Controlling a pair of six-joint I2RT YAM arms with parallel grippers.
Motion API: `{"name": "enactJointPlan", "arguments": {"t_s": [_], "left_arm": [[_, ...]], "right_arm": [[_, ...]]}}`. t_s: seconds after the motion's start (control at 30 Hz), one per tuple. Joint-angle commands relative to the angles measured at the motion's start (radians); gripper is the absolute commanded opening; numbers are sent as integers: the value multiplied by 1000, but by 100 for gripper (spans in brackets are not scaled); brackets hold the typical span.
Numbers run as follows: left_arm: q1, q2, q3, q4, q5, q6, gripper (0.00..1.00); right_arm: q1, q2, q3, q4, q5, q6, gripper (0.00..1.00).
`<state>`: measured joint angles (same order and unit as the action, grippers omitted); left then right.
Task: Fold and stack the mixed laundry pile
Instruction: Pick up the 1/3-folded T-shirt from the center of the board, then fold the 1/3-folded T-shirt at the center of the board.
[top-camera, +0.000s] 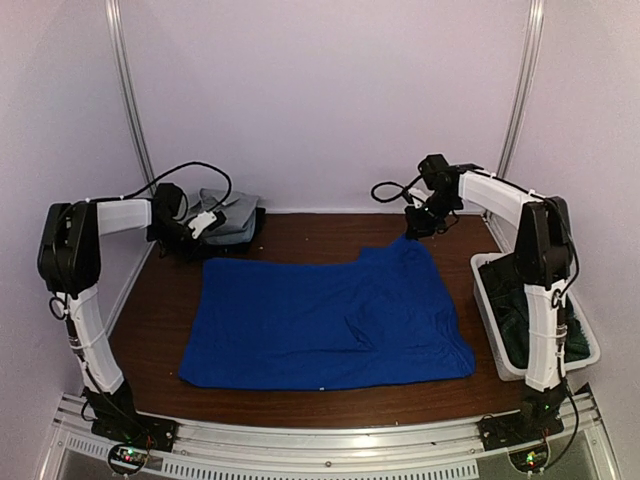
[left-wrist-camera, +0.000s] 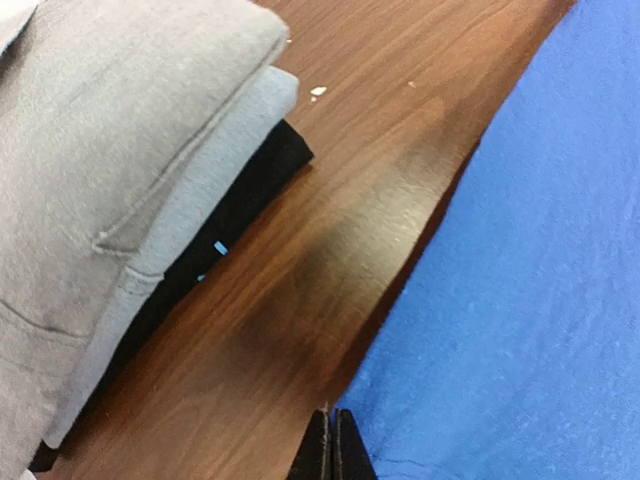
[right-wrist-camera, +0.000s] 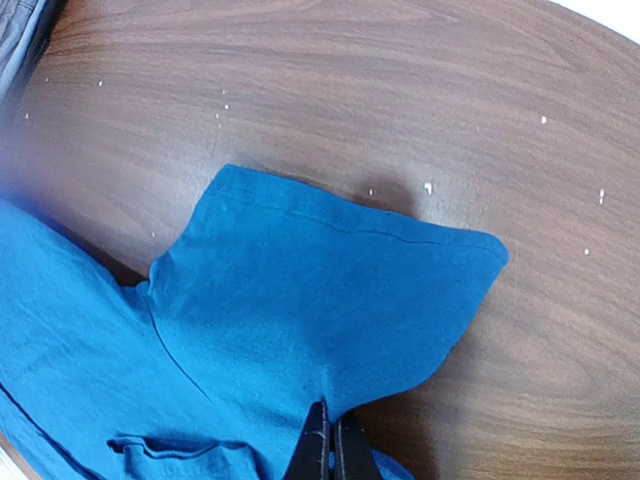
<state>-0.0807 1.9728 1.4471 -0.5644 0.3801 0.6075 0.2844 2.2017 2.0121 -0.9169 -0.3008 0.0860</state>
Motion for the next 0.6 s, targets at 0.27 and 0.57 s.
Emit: {"name": "enactJointPlan", "arguments": {"t_s": [0.27,0.57], "left_arm": [[-19,-236,-246,118,14,20,0],[-39,-371,-406,135,-55,-1,0]], "right_arm": [[-5,-213,-279,91,-31,28,0],[25,-361,-487,135,-48,52,0]]}}
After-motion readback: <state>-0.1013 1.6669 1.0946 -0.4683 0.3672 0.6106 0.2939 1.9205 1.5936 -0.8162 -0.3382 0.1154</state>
